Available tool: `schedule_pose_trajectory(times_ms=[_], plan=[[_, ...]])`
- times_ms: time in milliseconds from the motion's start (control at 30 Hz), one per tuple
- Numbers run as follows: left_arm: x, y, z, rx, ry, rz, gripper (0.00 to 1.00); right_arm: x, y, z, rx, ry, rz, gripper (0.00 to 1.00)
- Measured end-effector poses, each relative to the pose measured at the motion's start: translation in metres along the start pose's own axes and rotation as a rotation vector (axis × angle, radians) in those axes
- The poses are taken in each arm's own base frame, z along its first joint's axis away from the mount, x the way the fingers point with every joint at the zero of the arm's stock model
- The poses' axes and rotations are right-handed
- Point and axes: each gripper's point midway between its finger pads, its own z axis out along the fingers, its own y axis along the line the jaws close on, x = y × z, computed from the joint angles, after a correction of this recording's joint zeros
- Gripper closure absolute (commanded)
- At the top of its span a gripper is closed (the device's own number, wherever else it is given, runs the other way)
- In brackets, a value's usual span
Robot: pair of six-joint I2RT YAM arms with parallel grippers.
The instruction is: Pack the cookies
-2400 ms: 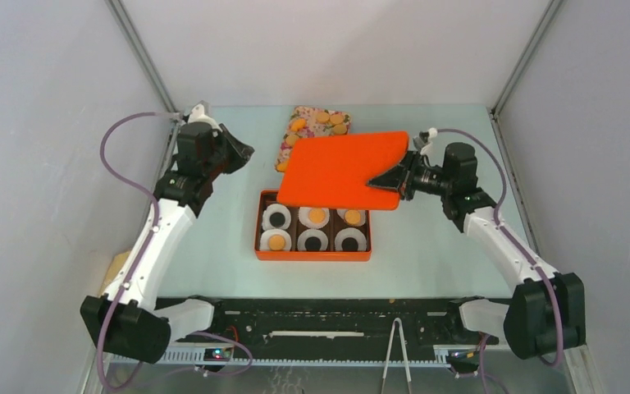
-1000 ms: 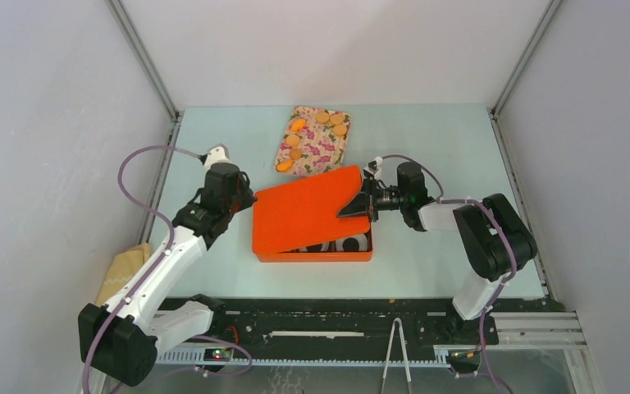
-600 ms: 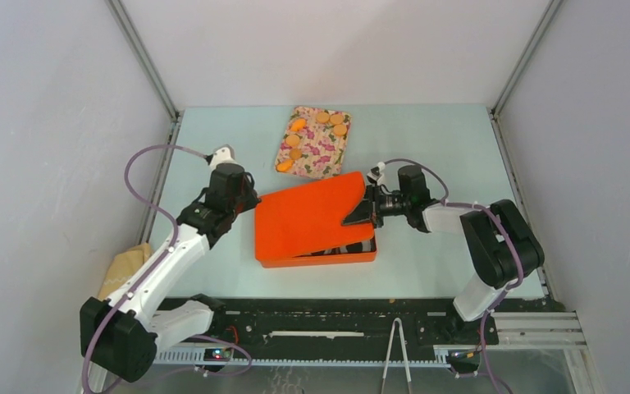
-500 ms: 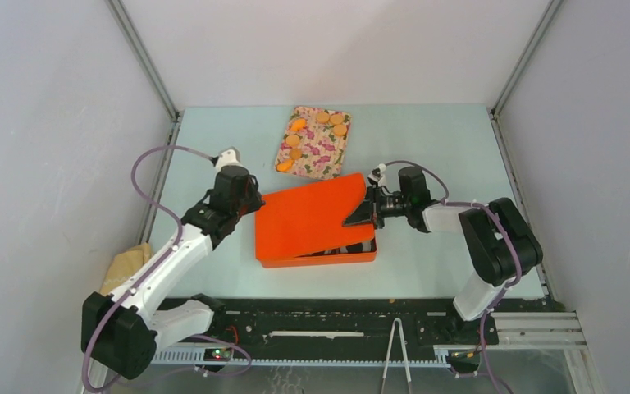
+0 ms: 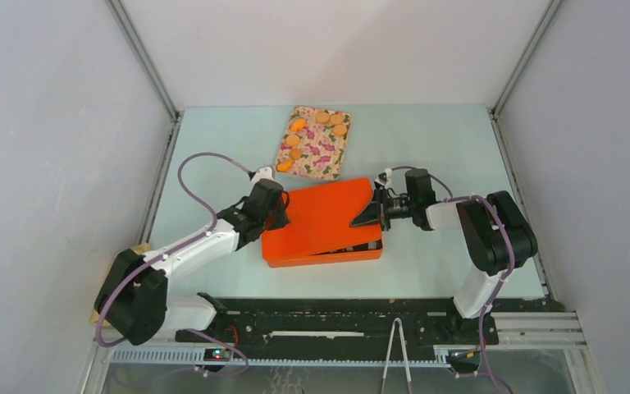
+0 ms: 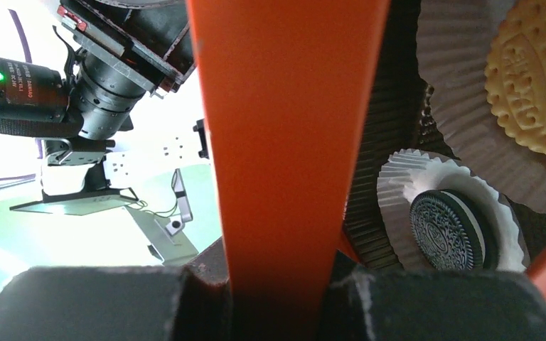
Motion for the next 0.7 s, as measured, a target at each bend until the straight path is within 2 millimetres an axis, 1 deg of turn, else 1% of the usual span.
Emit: schedule_pose_trajectory(times_ms=[33, 100, 167, 233, 267, 333, 467, 567, 700], plan=[[0.000, -0.002, 0.002, 0.007, -0.003, -0.003, 1.00, 0.000, -0.001, -0.001, 0.001, -0.001, 0.007, 0.90], [-0.002, -0.006, 0.004, 0.016, -0.009, -0.010, 1.00, -0.001, -0.002, -0.003, 0.004, -0.003, 0.016, 0.75], [-0.003, -0.009, 0.007, 0.026, -0.014, -0.014, 1.00, -0.001, -0.005, -0.005, 0.010, -0.006, 0.027, 0.56], [-0.003, -0.013, 0.011, 0.041, -0.016, -0.019, 1.00, -0.002, -0.013, -0.007, 0.046, -0.028, 0.035, 0.42], [-0.003, -0.014, 0.013, 0.045, -0.017, -0.021, 1.00, -0.003, -0.015, -0.009, 0.051, -0.035, 0.030, 0.37], [-0.005, -0.020, 0.015, 0.066, -0.022, -0.031, 1.00, -0.006, -0.011, -0.013, 0.073, -0.068, 0.007, 0.29], [-0.005, -0.027, 0.020, 0.094, -0.020, -0.042, 1.00, -0.016, -0.013, -0.027, 0.129, -0.145, 0.003, 0.25], [-0.004, -0.032, 0.023, 0.114, -0.017, -0.050, 1.00, -0.018, -0.016, -0.036, 0.166, -0.180, 0.013, 0.25], [-0.005, -0.037, 0.025, 0.134, -0.015, -0.052, 1.00, -0.017, -0.019, -0.049, 0.230, -0.225, 0.027, 0.27]])
